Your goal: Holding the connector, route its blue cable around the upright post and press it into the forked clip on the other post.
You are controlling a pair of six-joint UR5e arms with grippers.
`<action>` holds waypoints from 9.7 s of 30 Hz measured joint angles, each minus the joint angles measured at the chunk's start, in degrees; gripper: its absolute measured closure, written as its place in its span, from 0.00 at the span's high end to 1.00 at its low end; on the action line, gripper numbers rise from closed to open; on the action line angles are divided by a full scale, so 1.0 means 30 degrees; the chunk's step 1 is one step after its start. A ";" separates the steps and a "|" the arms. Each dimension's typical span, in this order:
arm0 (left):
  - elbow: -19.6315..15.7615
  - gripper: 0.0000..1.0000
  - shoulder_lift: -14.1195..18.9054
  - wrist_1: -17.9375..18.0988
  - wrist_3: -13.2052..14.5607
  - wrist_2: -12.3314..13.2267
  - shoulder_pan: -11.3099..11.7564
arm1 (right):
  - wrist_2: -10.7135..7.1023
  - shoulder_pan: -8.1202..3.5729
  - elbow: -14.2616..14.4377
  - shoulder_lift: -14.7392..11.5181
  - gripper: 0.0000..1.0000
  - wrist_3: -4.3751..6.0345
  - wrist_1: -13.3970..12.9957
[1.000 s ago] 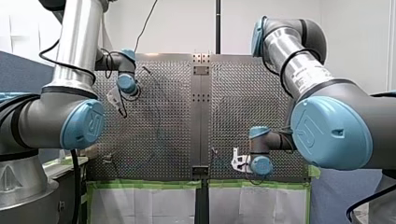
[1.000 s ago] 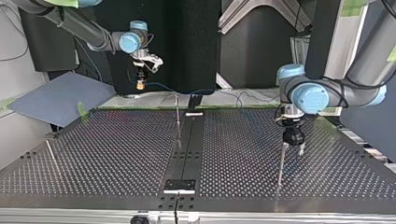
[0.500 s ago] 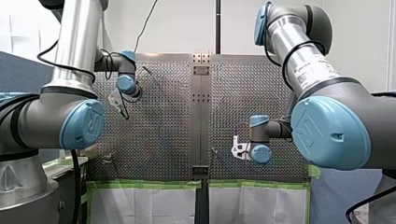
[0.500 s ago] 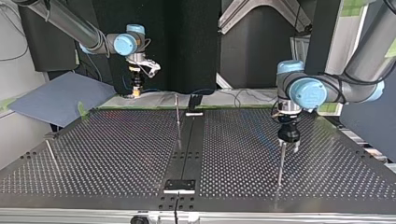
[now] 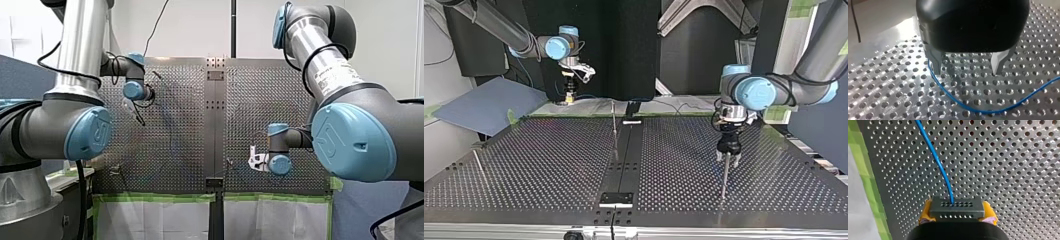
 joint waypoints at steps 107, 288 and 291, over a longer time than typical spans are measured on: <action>0.3163 1.00 0.8023 -1.6243 0.9999 -0.2030 -0.1440 | -0.0491 0.0264 -0.0003 0.0001 0.00 0.0107 0.0328; 0.1171 1.00 -0.0415 0.1253 2.5325 -1.1040 -0.6142 | -0.0931 0.0496 -0.0008 0.0001 0.00 0.0140 0.0247; 0.1171 1.00 -0.0419 0.1256 2.5347 -1.1043 -0.6114 | -0.0931 0.0493 -0.0003 0.0000 0.00 0.0140 0.0236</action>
